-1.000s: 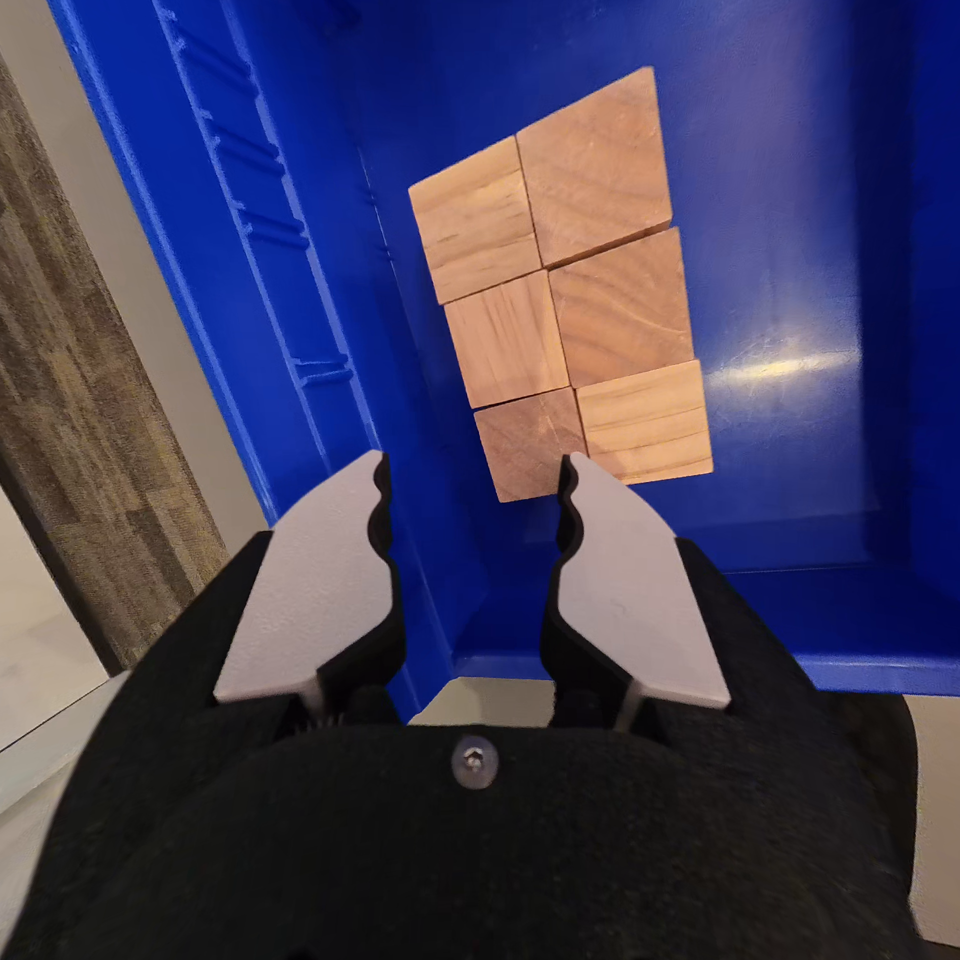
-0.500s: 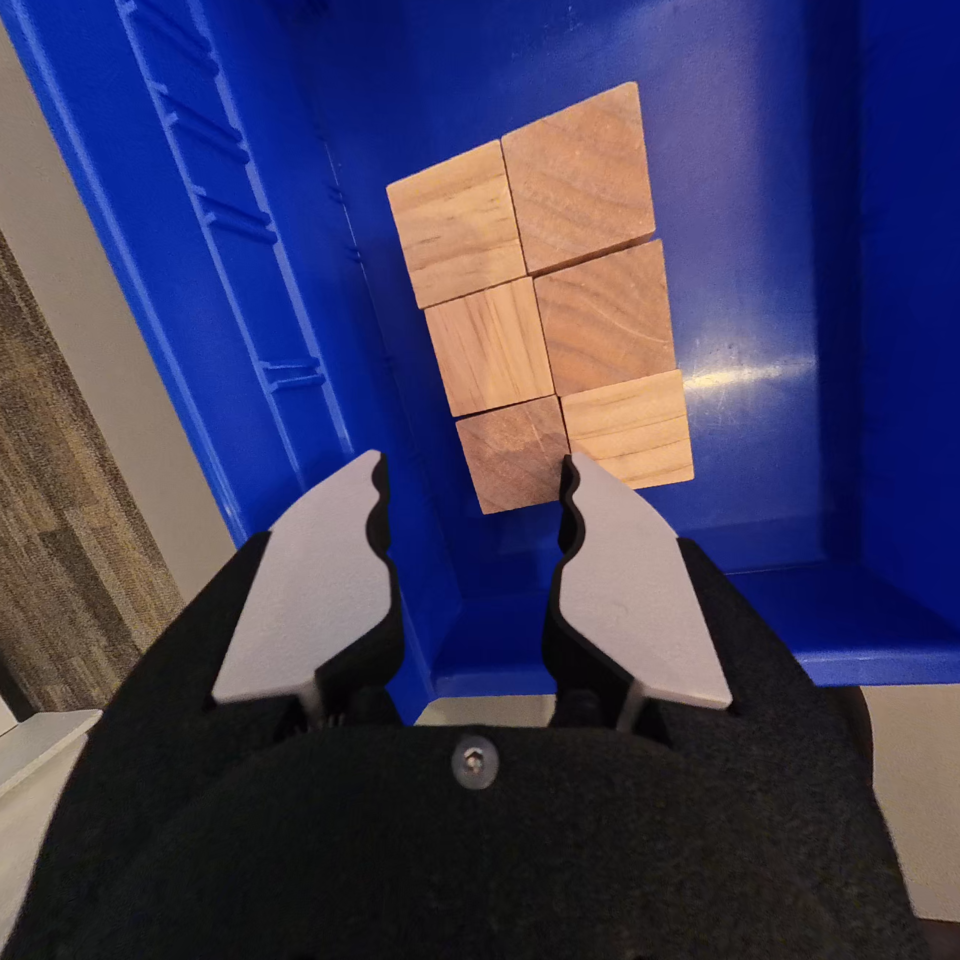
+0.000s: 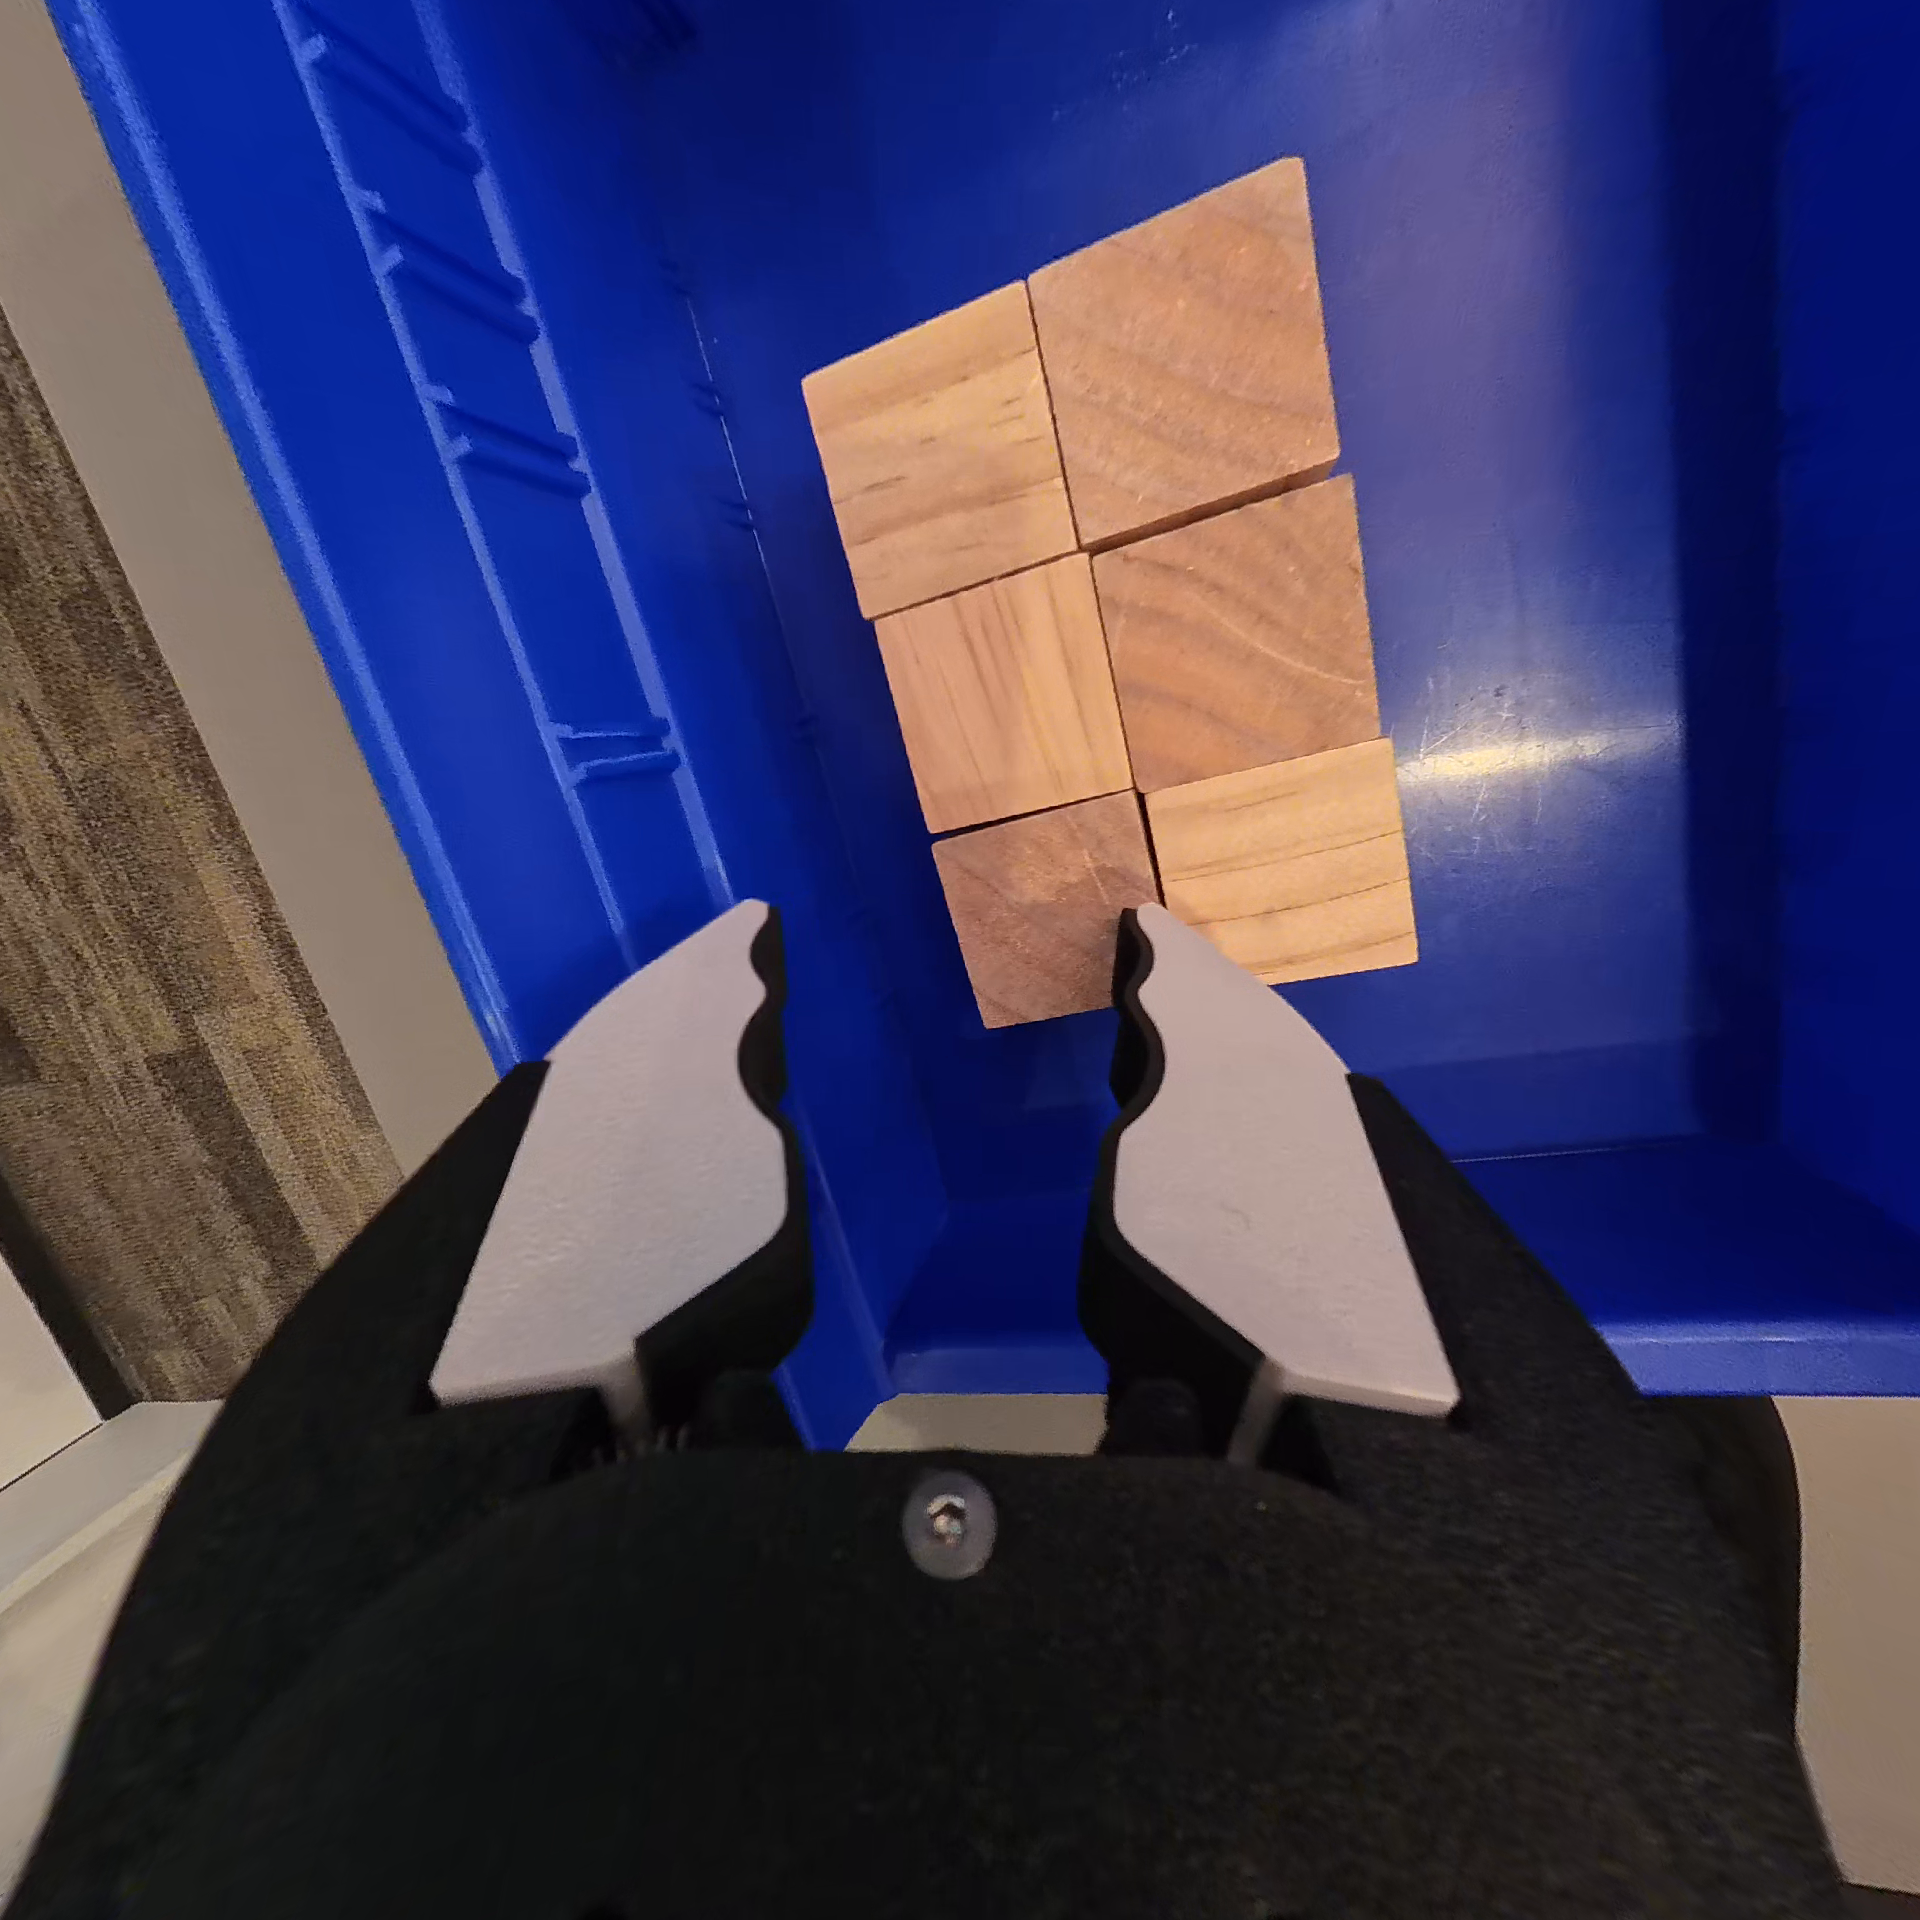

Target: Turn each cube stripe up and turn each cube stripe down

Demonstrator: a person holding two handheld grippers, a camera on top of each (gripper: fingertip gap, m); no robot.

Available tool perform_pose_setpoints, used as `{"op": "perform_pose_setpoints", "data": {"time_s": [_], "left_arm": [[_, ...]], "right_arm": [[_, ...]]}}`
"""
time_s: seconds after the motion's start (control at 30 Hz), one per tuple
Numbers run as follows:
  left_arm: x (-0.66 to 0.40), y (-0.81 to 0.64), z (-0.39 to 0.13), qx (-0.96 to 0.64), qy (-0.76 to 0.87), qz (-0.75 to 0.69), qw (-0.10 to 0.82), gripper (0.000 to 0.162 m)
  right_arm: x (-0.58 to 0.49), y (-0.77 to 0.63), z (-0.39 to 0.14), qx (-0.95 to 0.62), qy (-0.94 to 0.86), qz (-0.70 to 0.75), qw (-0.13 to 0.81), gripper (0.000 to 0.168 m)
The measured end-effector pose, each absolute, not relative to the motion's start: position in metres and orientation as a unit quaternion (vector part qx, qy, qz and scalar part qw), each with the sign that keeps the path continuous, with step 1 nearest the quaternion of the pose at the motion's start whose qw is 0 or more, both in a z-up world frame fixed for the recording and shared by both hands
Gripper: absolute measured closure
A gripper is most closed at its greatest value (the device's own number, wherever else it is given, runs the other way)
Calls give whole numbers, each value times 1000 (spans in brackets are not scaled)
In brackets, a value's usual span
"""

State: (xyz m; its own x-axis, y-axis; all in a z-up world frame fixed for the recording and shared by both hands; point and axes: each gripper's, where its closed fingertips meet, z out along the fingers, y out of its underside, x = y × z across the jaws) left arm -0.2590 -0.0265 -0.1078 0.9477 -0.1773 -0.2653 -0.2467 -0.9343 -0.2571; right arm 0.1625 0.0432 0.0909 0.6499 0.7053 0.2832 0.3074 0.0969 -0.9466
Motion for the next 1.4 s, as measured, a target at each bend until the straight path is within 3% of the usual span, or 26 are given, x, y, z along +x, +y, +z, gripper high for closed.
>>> {"op": "perform_pose_setpoints", "data": {"time_s": [1.0,1.4], "left_arm": [[-262,-28,-108,-978,90,106,156,99],[-264,-34,-117,-984,63,113,121,103]], "right_arm": [[160,45,85,-657,-398,135,626,109],[159,46,83,-659,-399,132,624,109]]}}
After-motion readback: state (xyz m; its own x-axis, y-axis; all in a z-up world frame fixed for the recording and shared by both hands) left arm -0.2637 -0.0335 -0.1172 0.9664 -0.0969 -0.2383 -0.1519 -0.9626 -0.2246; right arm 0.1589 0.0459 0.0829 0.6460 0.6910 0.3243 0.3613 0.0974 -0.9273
